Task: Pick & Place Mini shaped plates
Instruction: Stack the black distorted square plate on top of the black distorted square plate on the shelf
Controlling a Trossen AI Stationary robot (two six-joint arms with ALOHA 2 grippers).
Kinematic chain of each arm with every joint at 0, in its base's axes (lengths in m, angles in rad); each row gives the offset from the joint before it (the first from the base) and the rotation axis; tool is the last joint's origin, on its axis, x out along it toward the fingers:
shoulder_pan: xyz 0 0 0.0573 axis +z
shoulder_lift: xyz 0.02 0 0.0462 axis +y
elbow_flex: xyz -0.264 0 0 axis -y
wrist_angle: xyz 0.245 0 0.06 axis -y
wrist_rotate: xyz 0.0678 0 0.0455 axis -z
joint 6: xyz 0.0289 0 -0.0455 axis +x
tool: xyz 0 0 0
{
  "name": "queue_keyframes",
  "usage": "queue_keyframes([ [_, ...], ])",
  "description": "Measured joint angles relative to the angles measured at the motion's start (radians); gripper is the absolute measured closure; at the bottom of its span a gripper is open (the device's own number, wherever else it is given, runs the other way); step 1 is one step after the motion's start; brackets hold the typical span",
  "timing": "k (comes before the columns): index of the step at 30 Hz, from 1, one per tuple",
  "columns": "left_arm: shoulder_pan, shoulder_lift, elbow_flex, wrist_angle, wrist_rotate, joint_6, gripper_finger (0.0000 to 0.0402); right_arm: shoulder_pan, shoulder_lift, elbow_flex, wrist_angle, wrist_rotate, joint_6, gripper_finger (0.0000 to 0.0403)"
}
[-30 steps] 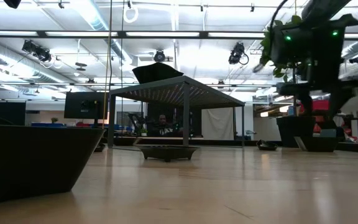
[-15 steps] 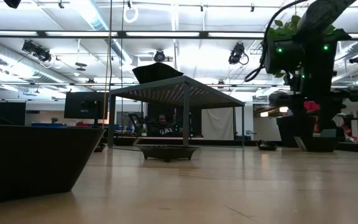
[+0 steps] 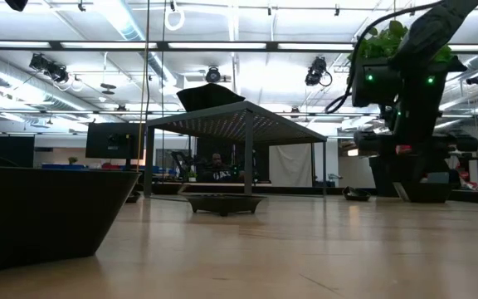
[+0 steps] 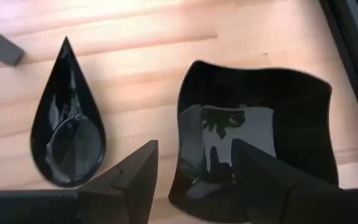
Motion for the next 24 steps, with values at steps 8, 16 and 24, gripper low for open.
queue_keyframes([
  [8, 0.000, 0.000, 0.000, 0.000, 0.000, 0.000, 0.0396, -0.037, 0.068, 0.000, 0.039, 0.002, -0.002, 0.0197],
  [16, 0.000, 0.000, 0.000, 0.000, 0.000, 0.000, 0.0396, -0.039, 0.079, 0.000, 0.066, 0.001, -0.002, 0.0257],
  [24, 0.000, 0.000, 0.000, 0.000, 0.000, 0.000, 0.0396, -0.038, 0.079, 0.000, 0.070, -0.011, 0.003, 0.0349],
])
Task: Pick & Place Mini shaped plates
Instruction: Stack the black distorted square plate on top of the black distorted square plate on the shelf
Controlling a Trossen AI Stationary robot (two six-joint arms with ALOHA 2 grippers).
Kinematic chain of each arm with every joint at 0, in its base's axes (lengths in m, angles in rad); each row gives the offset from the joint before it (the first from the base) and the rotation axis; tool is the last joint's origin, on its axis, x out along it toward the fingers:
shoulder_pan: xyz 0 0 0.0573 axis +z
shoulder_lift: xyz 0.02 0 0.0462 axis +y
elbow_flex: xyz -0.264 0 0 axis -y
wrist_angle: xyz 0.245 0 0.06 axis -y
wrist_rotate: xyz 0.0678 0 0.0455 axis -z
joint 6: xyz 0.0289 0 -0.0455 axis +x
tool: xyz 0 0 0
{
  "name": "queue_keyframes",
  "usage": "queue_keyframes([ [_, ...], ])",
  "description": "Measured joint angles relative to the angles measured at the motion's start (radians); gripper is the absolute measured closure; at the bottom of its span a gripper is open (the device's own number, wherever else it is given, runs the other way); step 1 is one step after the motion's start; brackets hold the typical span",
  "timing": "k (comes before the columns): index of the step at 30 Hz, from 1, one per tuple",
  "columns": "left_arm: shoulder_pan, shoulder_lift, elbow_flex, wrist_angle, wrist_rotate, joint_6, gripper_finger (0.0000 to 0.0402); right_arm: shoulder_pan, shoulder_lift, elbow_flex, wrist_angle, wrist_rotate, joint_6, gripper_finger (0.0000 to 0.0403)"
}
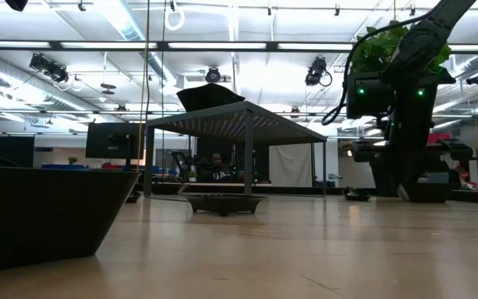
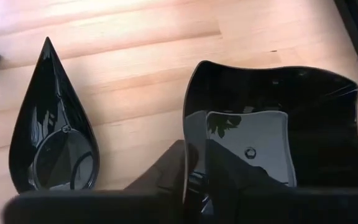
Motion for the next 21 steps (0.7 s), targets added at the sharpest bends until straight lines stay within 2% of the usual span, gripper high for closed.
queue_keyframes([
  [6, 0.000, 0.000, 0.000, 0.000, 0.000, 0.000, 0.0396, 0.007, 0.000, 0.000, 0.000, 0.000, 0.001, 0.0397],
  [15, 0.000, 0.000, 0.000, 0.000, 0.000, 0.000, 0.0396, 0.043, -0.027, 0.032, -0.029, -0.037, 0.018, 0.0401],
  [21, 0.000, 0.000, 0.000, 0.000, 0.000, 0.000, 0.0396, 0.074, -0.079, 0.135, -0.146, -0.041, -0.080, 0.0401],
])
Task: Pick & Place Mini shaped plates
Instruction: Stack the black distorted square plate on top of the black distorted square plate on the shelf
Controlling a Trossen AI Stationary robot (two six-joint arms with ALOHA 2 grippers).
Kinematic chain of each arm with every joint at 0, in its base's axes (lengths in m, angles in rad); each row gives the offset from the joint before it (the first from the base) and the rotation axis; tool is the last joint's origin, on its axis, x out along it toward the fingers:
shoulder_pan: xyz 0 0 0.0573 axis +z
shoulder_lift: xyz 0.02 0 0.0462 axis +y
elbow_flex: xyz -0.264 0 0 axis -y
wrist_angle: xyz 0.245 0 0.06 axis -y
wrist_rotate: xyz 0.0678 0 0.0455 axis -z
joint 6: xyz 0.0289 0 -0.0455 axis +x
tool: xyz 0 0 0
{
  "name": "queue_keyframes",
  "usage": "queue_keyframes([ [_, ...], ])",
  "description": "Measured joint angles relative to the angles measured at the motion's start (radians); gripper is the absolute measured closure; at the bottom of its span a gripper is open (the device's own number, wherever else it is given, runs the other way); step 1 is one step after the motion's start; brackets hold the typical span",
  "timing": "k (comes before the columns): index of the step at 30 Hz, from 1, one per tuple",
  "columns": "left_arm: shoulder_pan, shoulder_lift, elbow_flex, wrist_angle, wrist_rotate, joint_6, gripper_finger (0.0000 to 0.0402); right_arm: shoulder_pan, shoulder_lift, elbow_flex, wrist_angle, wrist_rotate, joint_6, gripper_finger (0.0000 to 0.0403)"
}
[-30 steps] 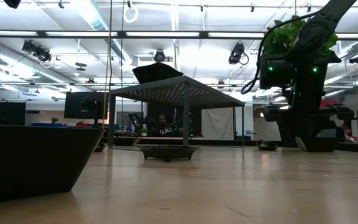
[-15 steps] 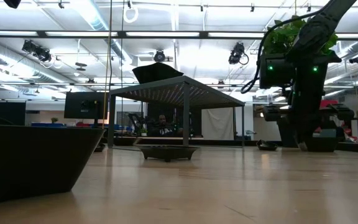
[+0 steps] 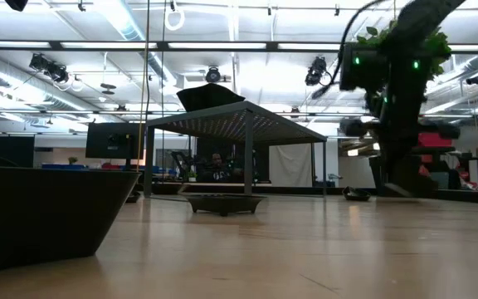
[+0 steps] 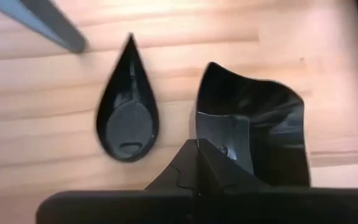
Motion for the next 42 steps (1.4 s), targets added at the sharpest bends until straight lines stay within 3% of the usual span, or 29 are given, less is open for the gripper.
queue_keyframes([
  [9, 0.000, 0.000, 0.000, 0.000, 0.000, 0.000, 0.0396, 0.029, -0.023, 0.157, -0.245, -0.046, -0.131, 0.0402],
  [23, 0.000, 0.000, 0.000, 0.000, 0.000, 0.000, 0.0396, 0.144, -0.002, 0.561, -0.479, -0.105, -0.614, 0.0403],
  [33, 0.000, 0.000, 0.000, 0.000, 0.000, 0.000, 0.0396, 0.216, 0.109, 0.842, -0.483, -0.105, -1.206, 0.0403],
  [42, 0.000, 0.000, 0.000, 0.000, 0.000, 0.000, 0.0396, 0.245, 0.215, 0.966, -0.419, -0.131, -1.854, 0.0403],
])
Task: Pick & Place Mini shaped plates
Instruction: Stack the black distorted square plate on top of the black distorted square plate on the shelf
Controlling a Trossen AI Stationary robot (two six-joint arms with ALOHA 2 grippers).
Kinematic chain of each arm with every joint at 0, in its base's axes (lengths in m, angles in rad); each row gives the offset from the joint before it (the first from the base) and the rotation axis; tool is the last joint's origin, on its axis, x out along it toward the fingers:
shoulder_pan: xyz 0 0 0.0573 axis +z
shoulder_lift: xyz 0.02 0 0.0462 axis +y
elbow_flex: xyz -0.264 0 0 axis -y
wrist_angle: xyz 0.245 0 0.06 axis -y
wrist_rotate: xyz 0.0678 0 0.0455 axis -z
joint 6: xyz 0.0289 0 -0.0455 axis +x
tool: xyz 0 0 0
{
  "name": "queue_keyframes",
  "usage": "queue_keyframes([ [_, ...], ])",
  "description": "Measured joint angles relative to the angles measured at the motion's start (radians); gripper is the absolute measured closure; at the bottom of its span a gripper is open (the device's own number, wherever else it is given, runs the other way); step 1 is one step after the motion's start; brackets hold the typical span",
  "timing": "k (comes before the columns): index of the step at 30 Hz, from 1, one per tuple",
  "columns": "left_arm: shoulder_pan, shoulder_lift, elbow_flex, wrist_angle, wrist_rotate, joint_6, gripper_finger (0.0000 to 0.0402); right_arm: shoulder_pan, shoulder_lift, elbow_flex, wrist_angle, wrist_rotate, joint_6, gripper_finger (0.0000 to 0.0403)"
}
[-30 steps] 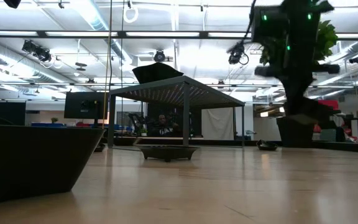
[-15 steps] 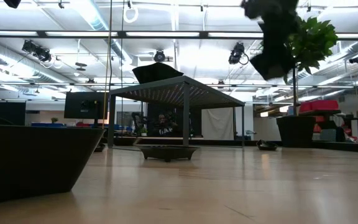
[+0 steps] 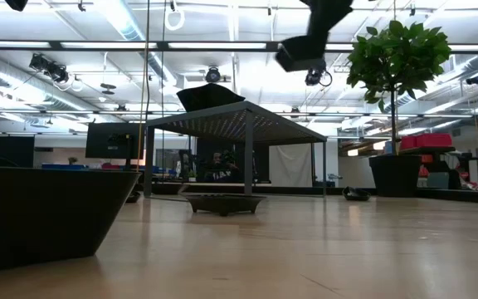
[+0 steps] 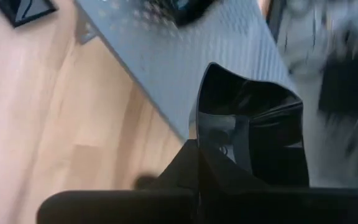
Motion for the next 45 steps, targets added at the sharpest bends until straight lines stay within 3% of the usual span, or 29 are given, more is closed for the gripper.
queue_keyframes([
  [7, 0.000, 0.000, 0.000, 0.000, 0.000, 0.000, 0.0396, 0.000, 0.036, 0.008, 0.156, -0.011, -0.298, 0.0403],
  [16, 0.000, 0.000, 0.000, 0.000, 0.000, 0.000, 0.0396, -0.001, 0.047, 0.008, 0.317, -0.187, -0.554, 0.0403],
  [21, 0.000, 0.000, 0.000, 0.000, 0.000, 0.000, 0.0396, -0.004, 0.047, 0.003, 0.401, -0.277, -0.608, 0.0403],
  [35, 0.000, 0.000, -0.001, 0.000, 0.000, 0.000, 0.0396, -0.040, 0.051, -0.186, 0.697, -0.368, -0.640, 0.0403],
  [45, 0.000, 0.000, -0.001, 0.000, 0.000, 0.000, 0.0396, -0.097, 0.052, -0.297, 0.795, -0.399, -0.665, 0.0403],
])
